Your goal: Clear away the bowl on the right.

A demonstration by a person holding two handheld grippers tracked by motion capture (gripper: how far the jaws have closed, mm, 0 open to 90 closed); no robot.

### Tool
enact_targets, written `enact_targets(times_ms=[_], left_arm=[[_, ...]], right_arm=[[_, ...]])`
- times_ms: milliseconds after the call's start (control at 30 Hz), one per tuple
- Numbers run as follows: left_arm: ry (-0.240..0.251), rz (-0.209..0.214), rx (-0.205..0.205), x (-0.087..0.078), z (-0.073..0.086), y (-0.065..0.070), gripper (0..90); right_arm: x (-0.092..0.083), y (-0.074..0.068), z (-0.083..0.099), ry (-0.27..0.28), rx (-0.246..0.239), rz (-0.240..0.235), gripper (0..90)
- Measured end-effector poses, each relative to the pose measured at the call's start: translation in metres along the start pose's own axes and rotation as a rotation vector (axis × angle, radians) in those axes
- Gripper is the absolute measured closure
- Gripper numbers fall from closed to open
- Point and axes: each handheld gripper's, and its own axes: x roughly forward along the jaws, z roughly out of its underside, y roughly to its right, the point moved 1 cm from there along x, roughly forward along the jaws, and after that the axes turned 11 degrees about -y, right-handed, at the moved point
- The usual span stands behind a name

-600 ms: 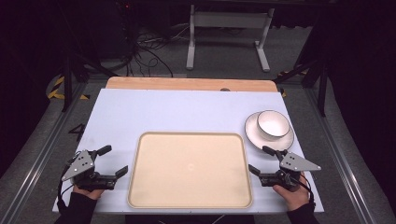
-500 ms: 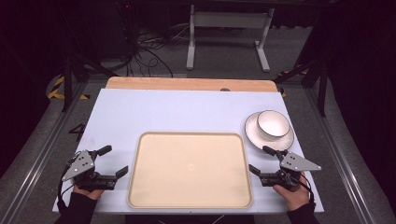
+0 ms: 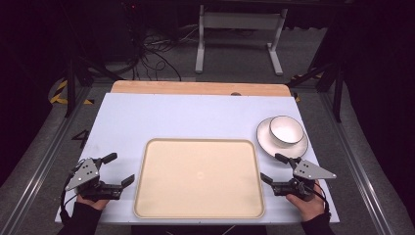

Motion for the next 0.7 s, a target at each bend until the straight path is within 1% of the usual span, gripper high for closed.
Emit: enact_targets(times_ms=[333, 433, 500, 633, 700], left_arm=[[-0.002, -0.002, 0.000, 0.000, 0.000, 0.000, 2.4], [-0.006, 0.001, 0.001, 0.000, 0.000, 0.000, 2.5], [-0.006, 0.000, 0.001, 0.000, 0.000, 0.000, 2.5], [-0.004, -0.003, 0.000, 0.000, 0.000, 0.000, 2.5], [-0.003, -0.004, 0.000, 0.000, 0.000, 0.000, 2.5]], right_arm=[[-0.001, -0.001, -0.001, 0.006, -0.004, -0.008, 13.8], [-0.003, 0.001, -0.002, 0.028, 0.016, -0.027, 13.7], [-0.003, 0.002, -0.003, 0.035, 0.024, -0.030, 13.7], [-0.008, 0.003, -0.008, 0.054, 0.030, -0.022, 13.8], [-0.010, 0.003, -0.010, 0.066, 0.028, -0.025, 13.9]])
